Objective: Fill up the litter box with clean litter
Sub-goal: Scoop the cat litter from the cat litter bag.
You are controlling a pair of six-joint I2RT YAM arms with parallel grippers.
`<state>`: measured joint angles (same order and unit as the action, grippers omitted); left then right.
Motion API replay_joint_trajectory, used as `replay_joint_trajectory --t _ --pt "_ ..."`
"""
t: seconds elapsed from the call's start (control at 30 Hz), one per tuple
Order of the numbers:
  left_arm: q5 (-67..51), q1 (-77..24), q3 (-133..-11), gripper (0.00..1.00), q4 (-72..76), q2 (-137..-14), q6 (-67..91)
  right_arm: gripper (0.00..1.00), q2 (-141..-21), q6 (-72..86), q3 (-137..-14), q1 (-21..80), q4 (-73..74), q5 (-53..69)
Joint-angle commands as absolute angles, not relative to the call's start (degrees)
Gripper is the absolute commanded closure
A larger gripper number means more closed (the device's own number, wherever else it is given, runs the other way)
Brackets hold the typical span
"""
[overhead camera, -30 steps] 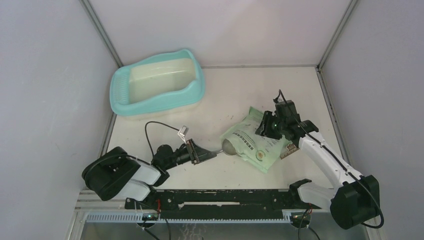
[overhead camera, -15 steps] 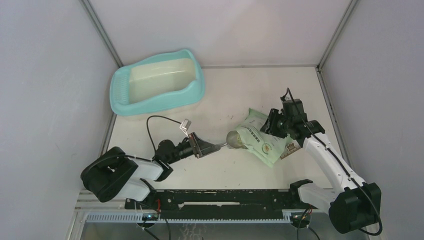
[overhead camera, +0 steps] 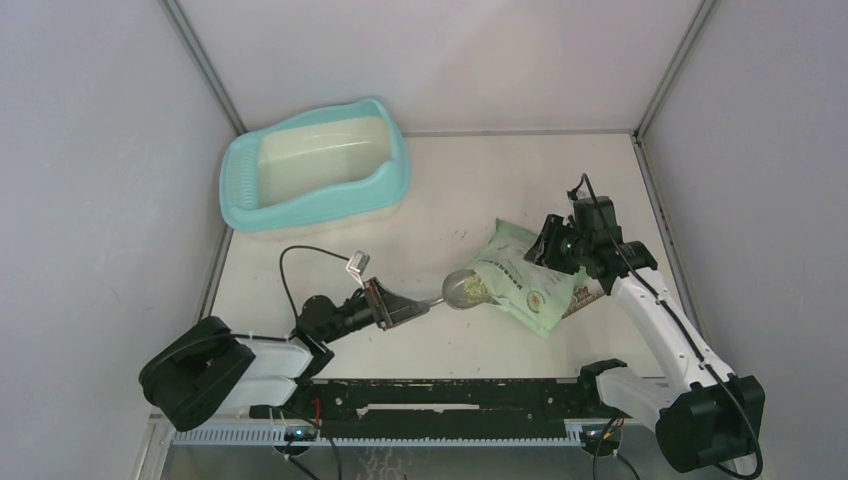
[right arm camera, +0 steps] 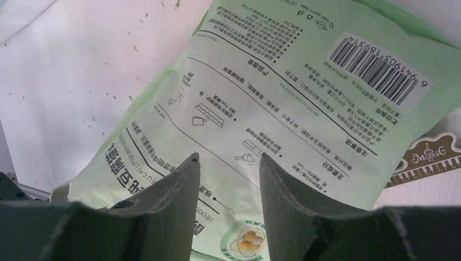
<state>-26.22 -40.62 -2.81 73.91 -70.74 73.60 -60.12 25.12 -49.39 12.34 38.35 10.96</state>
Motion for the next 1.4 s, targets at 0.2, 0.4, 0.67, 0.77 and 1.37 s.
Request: replay_joint_trajectory --t 0.2,0.4,0.67,0.77,1.37 --pt "-23.8 -40.3 2.3 0.86 73.1 -58.7 72.0 0.48 -58.8 24.0 -51.8 12.1 38.4 11.9" --pt "-23.3 -40.1 2.3 0.85 67.0 -50.5 71.6 0.48 -58.5 24.1 -51.9 12.1 38.1 12.1" --pt "-23.1 -40.0 -3.9 0.85 51.7 -41.7 68.9 0.48 -58.2 24.5 -51.8 12.1 37.9 12.3" --pt "-23.1 -39.9 -4.0 0.85 52.6 -42.9 69.5 0.48 -58.1 24.6 -51.8 12.1 38.0 12.4" --pt "-23.9 -40.5 -4.4 0.85 83.1 -65.0 75.8 0.48 -56.4 23.3 -54.4 12.0 41.4 12.8"
